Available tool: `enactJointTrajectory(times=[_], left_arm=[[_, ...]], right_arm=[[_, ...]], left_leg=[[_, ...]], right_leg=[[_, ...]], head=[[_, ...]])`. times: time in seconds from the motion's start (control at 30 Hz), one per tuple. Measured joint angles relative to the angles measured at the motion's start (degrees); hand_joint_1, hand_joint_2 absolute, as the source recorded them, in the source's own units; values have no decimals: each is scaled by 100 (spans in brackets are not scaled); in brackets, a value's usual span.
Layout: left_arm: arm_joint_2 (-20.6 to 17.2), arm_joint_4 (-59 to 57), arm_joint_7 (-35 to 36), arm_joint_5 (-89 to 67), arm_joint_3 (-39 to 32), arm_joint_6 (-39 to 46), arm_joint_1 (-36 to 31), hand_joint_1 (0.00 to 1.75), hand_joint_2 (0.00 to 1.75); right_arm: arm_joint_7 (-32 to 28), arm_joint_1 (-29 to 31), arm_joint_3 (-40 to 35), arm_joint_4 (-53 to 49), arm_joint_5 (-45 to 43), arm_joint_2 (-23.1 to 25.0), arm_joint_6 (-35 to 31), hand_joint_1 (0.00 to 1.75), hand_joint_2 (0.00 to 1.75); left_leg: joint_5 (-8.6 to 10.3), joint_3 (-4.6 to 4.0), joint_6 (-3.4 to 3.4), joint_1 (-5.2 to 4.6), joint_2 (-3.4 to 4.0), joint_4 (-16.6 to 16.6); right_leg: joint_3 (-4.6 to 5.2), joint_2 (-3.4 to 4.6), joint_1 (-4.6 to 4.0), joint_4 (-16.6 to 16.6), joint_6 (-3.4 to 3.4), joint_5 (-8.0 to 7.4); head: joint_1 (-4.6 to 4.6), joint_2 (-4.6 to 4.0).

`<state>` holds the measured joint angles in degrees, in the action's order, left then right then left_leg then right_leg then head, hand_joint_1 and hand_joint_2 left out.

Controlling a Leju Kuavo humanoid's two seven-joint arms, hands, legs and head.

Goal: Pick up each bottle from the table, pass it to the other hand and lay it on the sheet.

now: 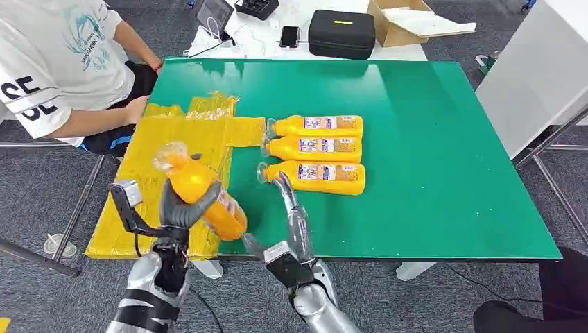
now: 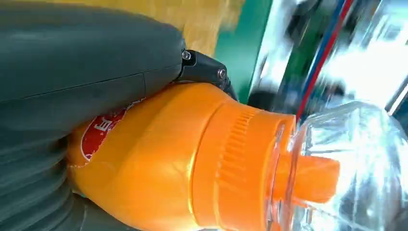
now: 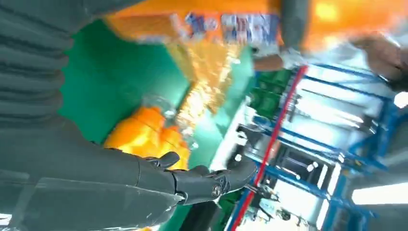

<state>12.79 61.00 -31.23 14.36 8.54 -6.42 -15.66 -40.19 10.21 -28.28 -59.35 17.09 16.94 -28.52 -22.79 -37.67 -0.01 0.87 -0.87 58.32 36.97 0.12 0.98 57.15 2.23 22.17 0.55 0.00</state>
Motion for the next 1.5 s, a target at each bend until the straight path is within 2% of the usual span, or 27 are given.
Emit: enactJointTrajectory(times=[0.1, 0.27, 0.37, 0.43, 0.5, 0.6, 0.7, 0.87, 1.13, 1.5], left_arm=[[-44, -135, -135, -174, -226, 291, -250, 175, 175], [-116, -337, -632, -1203, -548, 1863, -626, 175, 175], [-192, -435, -732, -1639, -699, 2295, -841, 175, 175], [-256, -479, -815, -2476, -684, 2926, -917, 175, 175], [-394, -641, -550, -4012, -575, 3590, -1112, 175, 175], [-668, -1179, -232, -5644, -278, 3822, -1492, 175, 175], [-820, -1627, -28, -6158, -65, 3796, -1714, 175, 175], [-1076, -2517, 166, -7159, 438, 3299, -1971, 175, 175], [-1372, -3409, 11, -7281, 833, 1770, -2009, 175, 175], [-1490, -3674, -48, -7228, 849, 1448, -2025, 175, 175]], right_arm=[[0, -113, 37, -401, -61, -17, 20, 0, 0], [0, -344, 6, -1121, -367, -83, -48, 0, 0], [0, -409, -44, -1417, -452, -122, -85, 0, 0], [0, -450, -88, -1598, -593, -144, -144, 0, 0], [0, -459, -101, -1776, -884, -170, -121, 0, 0], [0, -452, -101, -1942, -1112, -188, -9, 0, 0], [0, -451, -98, -2019, -1176, -192, 99, 0, 0], [0, -443, -94, -2047, -1217, -210, 324, 0, 0], [0, -436, -63, -1982, -1276, -199, 715, 0, 0], [0, -432, -20, -1866, -1276, -170, 804, 0, 0]], left_leg=[[0, 1, 0, 0, 0, 0], [0, -2, 0, -2, 0, 0], [0, -2, 0, -1, -1, 0], [0, -1, 0, -1, 0, 0], [3, -1, 0, -1, 2, 0], [7, -1, -2, -1, -2, 0], [7, 2, -2, -2, 10, 0], [6, 0, -2, -1, 14, 0], [4, -4, -5, -1, 30, 0], [4, -5, -5, -1, 28, 0]], right_leg=[[0, 0, 1, 0, 0, 0], [1, 0, 2, 0, 0, 0], [0, -1, 1, 0, 0, 0], [2, 0, 1, 0, 0, 0], [2, 0, 1, 0, 0, 0], [-3, -3, 1, 0, 0, -1], [1, 5, 2, 1, -2, -5], [1, 5, 1, 1, -2, -5], [12, 21, 1, 2, -2, -4], [10, 21, 1, 2, -2, -4]], head=[[-2, 0], [0, 2], [-2, 0], [0, 0], [-2, 0], [2, 0], [0, 0], [-2, 0], [0, 0], [-2, 0]])
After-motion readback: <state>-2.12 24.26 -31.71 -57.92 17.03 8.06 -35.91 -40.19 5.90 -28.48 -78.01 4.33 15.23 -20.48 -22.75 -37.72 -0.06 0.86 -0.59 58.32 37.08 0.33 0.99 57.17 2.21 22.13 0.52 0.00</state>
